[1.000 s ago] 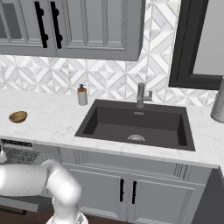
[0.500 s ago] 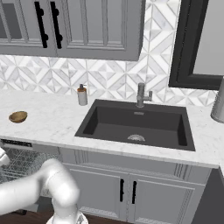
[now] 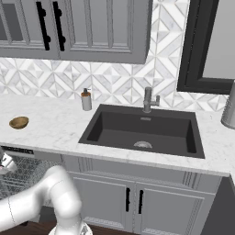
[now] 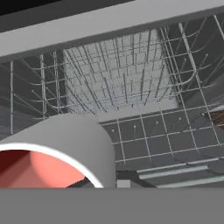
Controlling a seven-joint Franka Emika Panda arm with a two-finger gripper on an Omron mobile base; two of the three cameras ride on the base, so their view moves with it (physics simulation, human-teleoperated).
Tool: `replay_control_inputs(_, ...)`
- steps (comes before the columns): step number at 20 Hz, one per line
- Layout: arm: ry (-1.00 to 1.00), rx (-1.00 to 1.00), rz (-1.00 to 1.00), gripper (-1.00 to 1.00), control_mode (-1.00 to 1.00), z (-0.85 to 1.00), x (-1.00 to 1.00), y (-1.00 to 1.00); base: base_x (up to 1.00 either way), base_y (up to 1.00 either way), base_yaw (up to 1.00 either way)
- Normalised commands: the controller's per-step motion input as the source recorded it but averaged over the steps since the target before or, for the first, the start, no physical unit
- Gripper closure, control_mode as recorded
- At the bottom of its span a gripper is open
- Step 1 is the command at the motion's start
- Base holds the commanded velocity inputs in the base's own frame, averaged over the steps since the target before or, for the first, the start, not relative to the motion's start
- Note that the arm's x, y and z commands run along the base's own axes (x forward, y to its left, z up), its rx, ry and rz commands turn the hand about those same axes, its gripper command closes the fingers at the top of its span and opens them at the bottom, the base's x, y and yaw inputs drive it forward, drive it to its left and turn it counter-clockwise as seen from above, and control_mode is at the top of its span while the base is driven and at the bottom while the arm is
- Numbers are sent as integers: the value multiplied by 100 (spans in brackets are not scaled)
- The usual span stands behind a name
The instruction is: Pick up the cup and bowl from the counter, place them in the dishwasher, and close the dishwasher door.
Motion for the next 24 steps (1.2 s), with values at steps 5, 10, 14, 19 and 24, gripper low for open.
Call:
replay_control_inputs(5,0,0,9,100,-100,-54,26,17,0,0,0)
replay_control_inputs(10,0,0,9,100,-100,-52,26,21,0,0,0)
replay_control_inputs(14,0,0,5,100,-100,-36,28,30,0,0,0)
replay_control_inputs(19,1,0,0,100,-100,-21,33,24,0,0,0)
replay_control_inputs(24,0,0,-1,100,-100,-29,16,5,0,0,0)
